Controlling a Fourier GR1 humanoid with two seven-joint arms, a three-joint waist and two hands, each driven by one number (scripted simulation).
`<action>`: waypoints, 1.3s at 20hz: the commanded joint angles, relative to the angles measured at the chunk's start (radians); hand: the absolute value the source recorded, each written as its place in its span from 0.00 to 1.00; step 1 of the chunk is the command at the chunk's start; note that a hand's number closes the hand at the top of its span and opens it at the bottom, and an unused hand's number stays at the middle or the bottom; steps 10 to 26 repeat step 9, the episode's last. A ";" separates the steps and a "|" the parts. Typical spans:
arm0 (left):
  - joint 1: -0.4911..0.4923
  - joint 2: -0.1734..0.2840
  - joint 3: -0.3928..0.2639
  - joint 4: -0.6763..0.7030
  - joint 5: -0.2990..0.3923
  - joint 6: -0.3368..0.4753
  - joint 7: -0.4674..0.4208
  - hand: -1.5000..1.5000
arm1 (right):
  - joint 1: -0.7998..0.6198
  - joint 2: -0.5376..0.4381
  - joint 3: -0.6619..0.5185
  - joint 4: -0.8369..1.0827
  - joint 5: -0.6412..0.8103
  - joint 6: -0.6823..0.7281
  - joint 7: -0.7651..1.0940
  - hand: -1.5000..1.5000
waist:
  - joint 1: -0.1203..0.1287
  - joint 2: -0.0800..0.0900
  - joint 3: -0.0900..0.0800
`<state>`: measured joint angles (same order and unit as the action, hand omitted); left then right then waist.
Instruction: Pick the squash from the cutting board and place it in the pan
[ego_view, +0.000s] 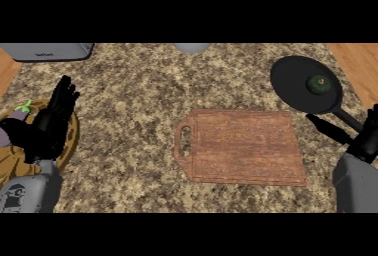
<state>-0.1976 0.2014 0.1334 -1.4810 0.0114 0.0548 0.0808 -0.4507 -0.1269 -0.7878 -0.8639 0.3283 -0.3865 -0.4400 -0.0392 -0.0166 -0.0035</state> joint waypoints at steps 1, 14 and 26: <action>0.031 -0.006 -0.012 -0.029 -0.001 -0.006 0.012 0.50 | 0.130 0.113 0.056 -0.293 -0.011 0.024 0.088 0.00 | -0.007 -0.005 -0.001; -0.014 0.008 -0.003 -0.026 0.007 -0.017 0.038 0.50 | 0.399 0.126 0.458 -0.690 0.025 -0.141 0.448 0.00 | 0.029 0.011 0.002; -0.014 0.008 -0.003 -0.026 0.007 -0.017 0.038 0.50 | 0.399 0.126 0.458 -0.690 0.025 -0.141 0.448 0.00 | 0.029 0.011 0.002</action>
